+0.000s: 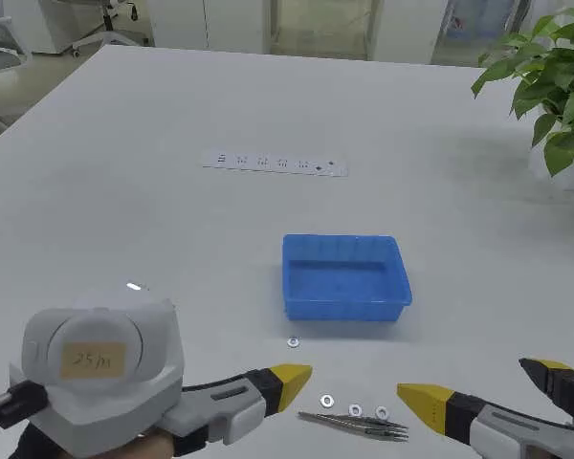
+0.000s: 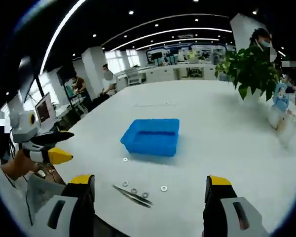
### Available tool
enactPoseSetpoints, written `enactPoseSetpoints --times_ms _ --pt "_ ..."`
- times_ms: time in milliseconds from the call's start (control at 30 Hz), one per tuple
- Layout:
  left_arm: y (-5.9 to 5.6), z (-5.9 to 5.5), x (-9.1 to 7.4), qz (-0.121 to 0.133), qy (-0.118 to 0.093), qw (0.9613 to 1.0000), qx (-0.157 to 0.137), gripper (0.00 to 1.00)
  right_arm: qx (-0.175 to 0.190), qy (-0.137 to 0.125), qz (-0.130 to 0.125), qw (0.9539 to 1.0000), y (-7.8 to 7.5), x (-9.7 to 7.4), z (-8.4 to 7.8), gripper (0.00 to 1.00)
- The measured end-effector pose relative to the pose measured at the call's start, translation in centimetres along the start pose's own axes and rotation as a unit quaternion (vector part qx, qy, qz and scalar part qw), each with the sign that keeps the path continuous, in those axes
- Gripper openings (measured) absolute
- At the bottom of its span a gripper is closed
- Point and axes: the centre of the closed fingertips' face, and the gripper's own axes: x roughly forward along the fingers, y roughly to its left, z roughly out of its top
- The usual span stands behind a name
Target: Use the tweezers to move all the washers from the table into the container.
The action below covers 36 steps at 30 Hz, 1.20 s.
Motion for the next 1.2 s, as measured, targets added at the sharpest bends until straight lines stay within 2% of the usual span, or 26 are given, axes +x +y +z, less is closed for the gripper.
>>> enactPoseSetpoints --times_ms 367,867,1033,1100,1200 --pt "0.3 0.1 -0.1 0.003 0.000 1.0000 0.000 0.96 -0.001 0.007 -0.001 1.0000 0.0 0.2 -0.3 0.94" --pt "-0.4 -0.4 0.4 -0.012 0.011 0.9998 0.010 0.92 -0.002 0.014 -0.008 0.9999 -0.5 0.3 -0.4 0.94" --pt "-0.4 -1.2 1.1 -0.014 0.025 0.9989 0.038 0.88 -0.002 0.022 -0.009 0.9997 -0.6 0.3 -0.9 0.94" --pt "-0.5 -1.6 1.3 -0.023 0.035 0.9979 0.050 0.81 0.000 0.024 -0.010 0.9997 -0.7 0.3 -1.0 0.94" --pt "-0.7 -1.8 1.6 -0.034 0.041 0.9964 0.066 0.76 0.003 0.022 -0.012 0.9997 -0.9 0.2 -1.1 0.94"
